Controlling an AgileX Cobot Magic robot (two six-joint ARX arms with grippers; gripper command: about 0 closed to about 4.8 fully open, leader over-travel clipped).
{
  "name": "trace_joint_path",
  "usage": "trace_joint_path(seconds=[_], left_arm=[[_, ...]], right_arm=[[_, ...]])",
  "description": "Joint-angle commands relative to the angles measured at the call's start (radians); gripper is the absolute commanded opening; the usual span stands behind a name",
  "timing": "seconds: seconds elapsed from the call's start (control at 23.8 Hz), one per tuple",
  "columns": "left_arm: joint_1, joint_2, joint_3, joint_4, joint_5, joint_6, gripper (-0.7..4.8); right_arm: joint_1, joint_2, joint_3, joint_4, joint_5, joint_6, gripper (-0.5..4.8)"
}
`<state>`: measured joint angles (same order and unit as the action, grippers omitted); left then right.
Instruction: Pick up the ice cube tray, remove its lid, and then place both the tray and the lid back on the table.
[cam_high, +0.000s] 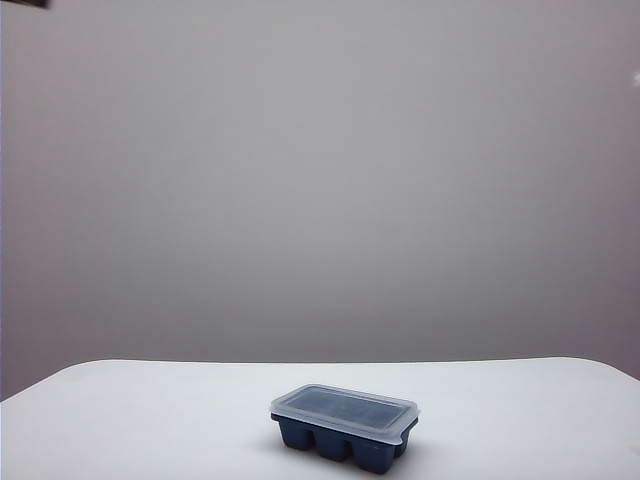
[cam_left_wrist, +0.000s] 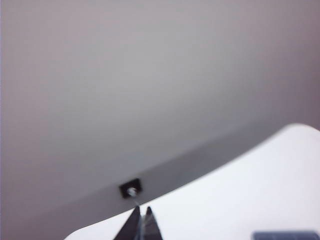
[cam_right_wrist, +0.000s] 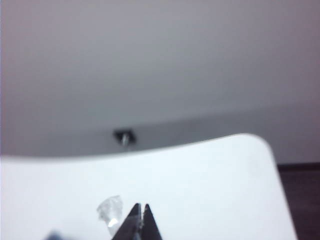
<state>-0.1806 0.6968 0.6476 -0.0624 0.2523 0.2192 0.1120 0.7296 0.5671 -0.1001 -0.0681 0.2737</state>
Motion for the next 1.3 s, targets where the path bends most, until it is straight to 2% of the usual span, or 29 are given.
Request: trace_joint_path(seconds=[0.04, 0.08, 0.17, 0.29, 0.34, 0.38, 0.42, 0.5, 0.55, 0.59, 0.63, 0.67, 0.71, 0.8, 1.01, 1.3], left_arm=[[0.000, 0.124, 0.023, 0.046, 0.144, 0.123, 0.16], [0.000, 0.180, 0.023, 0.061, 0.187, 0.157, 0.34], [0.000, 0.264, 0.023, 0.075, 0.271, 0.194, 0.35], [0.000, 0.367, 0.023, 0.117, 0.349, 0.193, 0.36], [-0.001, 0.385, 0.023, 0.127, 0.369, 0.193, 0.39], [0.000, 0.422, 0.023, 0.160, 0.413, 0.192, 0.95], [0.000, 0.440, 0.023, 0.178, 0.426, 0.192, 1.13], [0.000, 0.480, 0.022, 0.207, 0.442, 0.195, 1.21], [0.000, 0.506, 0.022, 0.236, 0.489, 0.196, 1.21], [0.000, 0.518, 0.022, 0.253, 0.505, 0.195, 1.21], [-0.001, 0.541, 0.022, 0.287, 0.519, 0.192, 1.21], [-0.001, 0.550, 0.022, 0.298, 0.520, 0.192, 1.21], [-0.003, 0.561, 0.022, 0.301, 0.520, 0.187, 1.21], [-0.010, 0.562, 0.022, 0.296, 0.519, 0.185, 1.21], [-0.010, 0.562, 0.022, 0.296, 0.516, 0.185, 1.21], [-0.010, 0.562, 0.022, 0.295, 0.510, 0.185, 1.21]], right_arm=[[0.003, 0.163, 0.021, 0.079, -0.181, -0.065, -0.01], [0.002, 0.232, 0.021, 0.119, -0.235, -0.065, -0.01], [0.002, 0.368, 0.021, 0.193, -0.331, -0.064, -0.01], [0.003, 0.580, 0.022, 0.332, -0.530, -0.028, 0.07], [0.002, 0.631, 0.022, 0.360, -0.555, -0.010, 0.26], [0.003, 0.710, 0.022, 0.397, -0.593, 0.010, 0.65], [0.003, 0.760, 0.022, 0.419, -0.623, 0.021, 0.87], [0.002, 0.888, 0.024, 0.490, -0.733, 0.062, 0.99], [0.002, 0.971, 0.025, 0.545, -0.793, 0.126, 1.02], [0.002, 1.007, 0.026, 0.569, -0.808, 0.163, 1.15], [0.002, 1.086, 0.035, 0.611, -0.842, 0.254, 1.44], [0.003, 1.120, 0.043, 0.623, -0.859, 0.293, 1.63], [0.003, 1.189, 0.064, 0.650, -0.909, 0.381, 2.08], [0.006, 1.250, 0.096, 0.655, -0.956, 0.456, 2.55], [0.066, 1.275, 0.121, 0.650, -0.939, 0.531, 2.56], [0.121, 1.275, 0.122, 0.628, -0.813, 0.529, 2.56]])
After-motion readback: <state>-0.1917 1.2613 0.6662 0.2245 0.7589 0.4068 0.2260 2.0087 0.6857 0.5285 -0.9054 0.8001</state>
